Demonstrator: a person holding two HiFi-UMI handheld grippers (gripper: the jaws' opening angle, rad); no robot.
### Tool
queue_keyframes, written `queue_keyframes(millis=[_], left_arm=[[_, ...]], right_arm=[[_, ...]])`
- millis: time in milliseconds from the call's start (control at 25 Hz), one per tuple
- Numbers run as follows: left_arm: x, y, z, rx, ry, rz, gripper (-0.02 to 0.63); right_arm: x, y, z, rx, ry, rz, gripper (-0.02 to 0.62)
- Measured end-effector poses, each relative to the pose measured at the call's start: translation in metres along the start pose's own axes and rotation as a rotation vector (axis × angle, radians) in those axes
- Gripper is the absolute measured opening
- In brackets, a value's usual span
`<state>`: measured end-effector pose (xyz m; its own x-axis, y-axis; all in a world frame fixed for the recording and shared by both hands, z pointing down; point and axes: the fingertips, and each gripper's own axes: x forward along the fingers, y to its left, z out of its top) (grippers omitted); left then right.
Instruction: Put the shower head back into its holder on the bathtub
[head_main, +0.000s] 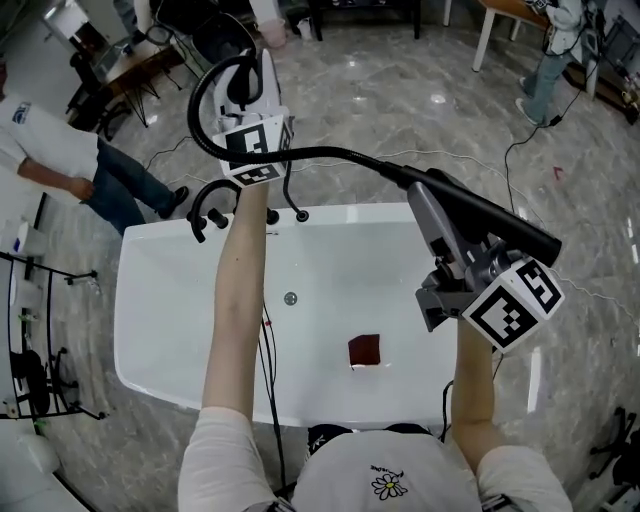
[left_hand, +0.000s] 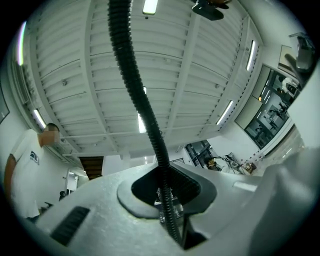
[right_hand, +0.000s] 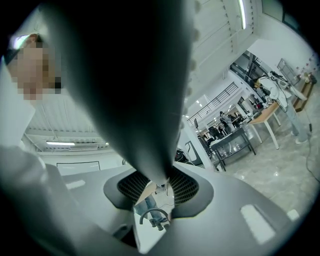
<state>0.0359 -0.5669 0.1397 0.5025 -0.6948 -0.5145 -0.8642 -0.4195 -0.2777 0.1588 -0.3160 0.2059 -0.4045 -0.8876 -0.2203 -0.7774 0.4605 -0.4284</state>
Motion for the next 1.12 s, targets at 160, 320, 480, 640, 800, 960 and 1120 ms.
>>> queue_keyframes(millis=[160,320,480,640,800,960,1120], left_arm=[[0.004,-0.013,-0.012,-0.024,-0.028,-0.018,0.052],[0.002,-0.033,-0.017,-0.049,-0.054,-0.048,0.052],[-0.003,-0.043,-0.048,-0.058,-0.002,-0.063,0.052],[-0.021,-0.04,-0.103,-0.01,0.13,-0.07,0.054],[-0.047,-0.05,-0.169,0.039,0.321,-0.103,0.054],[-0.083,-0.063,-0.222,0.01,0.479,-0.099,0.054],[-0.127,-0.077,-0.278,-0.044,0.629,-0.1,0.053]], right_arm=[[0.002,-0.016,-0.013,0.0,0.015,-0.028,0.14],[0.001,-0.023,-0.018,0.001,0.024,-0.035,0.14],[0.002,-0.03,-0.026,0.007,0.027,-0.045,0.14],[0.006,-0.034,-0.032,0.027,0.036,-0.046,0.14],[0.007,-0.038,-0.038,0.049,0.043,-0.042,0.14],[0.007,-0.033,-0.035,0.054,0.045,-0.02,0.14],[0.019,-0.026,-0.035,0.063,0.043,-0.004,0.14]])
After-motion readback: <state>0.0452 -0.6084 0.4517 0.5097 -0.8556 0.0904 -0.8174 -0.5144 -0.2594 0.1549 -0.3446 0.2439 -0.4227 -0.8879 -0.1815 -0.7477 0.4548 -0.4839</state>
